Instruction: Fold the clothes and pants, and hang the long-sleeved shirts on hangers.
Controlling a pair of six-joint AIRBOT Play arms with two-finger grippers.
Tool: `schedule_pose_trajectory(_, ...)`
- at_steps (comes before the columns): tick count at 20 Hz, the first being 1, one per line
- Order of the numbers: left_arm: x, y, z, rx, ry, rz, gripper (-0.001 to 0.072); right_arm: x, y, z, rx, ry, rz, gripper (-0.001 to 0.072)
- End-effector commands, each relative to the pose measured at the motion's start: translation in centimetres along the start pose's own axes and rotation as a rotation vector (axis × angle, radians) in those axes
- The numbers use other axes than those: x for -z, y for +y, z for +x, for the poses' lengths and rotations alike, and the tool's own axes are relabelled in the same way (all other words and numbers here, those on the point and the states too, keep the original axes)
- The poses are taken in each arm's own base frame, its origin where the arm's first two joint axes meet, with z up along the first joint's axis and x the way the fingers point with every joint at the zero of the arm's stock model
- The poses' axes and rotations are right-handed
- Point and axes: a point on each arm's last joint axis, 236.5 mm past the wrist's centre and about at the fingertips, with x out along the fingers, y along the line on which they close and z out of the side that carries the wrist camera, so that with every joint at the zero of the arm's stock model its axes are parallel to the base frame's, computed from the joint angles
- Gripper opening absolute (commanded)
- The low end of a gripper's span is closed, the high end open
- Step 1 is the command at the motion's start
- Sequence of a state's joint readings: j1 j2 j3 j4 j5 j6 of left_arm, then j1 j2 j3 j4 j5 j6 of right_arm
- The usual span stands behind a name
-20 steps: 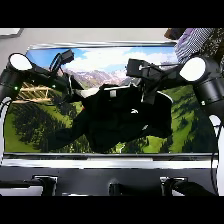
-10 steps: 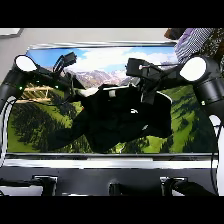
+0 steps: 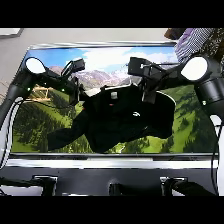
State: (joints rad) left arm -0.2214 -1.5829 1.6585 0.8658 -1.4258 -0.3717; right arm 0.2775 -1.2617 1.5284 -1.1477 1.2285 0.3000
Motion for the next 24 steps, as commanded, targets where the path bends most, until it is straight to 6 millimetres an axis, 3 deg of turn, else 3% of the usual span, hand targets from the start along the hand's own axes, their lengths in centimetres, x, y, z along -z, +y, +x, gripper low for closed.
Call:
schedule_pose_trajectory(1,-0.3,0.3,-1.3,-0.027,-0.018,0.005,0.0039,0.9,-0.3,-0.3,0.017,0.038,-0.017,0.0106)
schedule_pose_trajectory(3,-0.6,0.5,-3.2,-0.070,-0.032,0.010,0.0038,1.4,-0.9,-1.3,0.047,0.050,-0.005,0.0247)
schedule_pose_trajectory(4,-0.9,0.5,-4.1,-0.090,-0.039,0.015,0.0038,1.9,-1.5,-2.2,0.072,0.055,0.032,0.0278)
schedule_pose_trajectory(6,-1.5,0.2,-5.9,-0.129,-0.045,0.033,0.0038,3.7,-2.8,-4.3,0.130,0.070,0.130,0.0279)
schedule_pose_trajectory(8,-2.2,-0.4,-7.1,-0.160,-0.045,0.059,0.0038,5.9,-3.4,-6.6,0.166,0.094,0.262,0.0328)
schedule_pose_trajectory(13,-4.6,-2.3,-10.5,-0.228,-0.087,0.108,0.0037,9.8,-2.5,-9.3,0.128,0.120,0.418,0.0330)
schedule_pose_trajectory(15,-5.9,-3.5,-11.8,-0.246,-0.121,0.133,0.0037,10.2,-2.8,-9.5,0.140,0.114,0.421,0.0334)
schedule_pose_trajectory(17,-7.1,-4.7,-12.9,-0.257,-0.158,0.157,0.0037,9.9,-3.2,-9.3,0.144,0.096,0.398,0.0388)
schedule_pose_trajectory(20,-8.7,-6.4,-14.4,-0.269,-0.205,0.187,0.0037,10.1,-3.5,-7.8,0.113,0.074,0.421,0.0388)
schedule_pose_trajectory(24,-9.3,-7.3,-15.4,-0.291,-0.217,0.210,0.0037,9.6,-3.9,-5.5,0.057,0.007,0.409,0.0388)
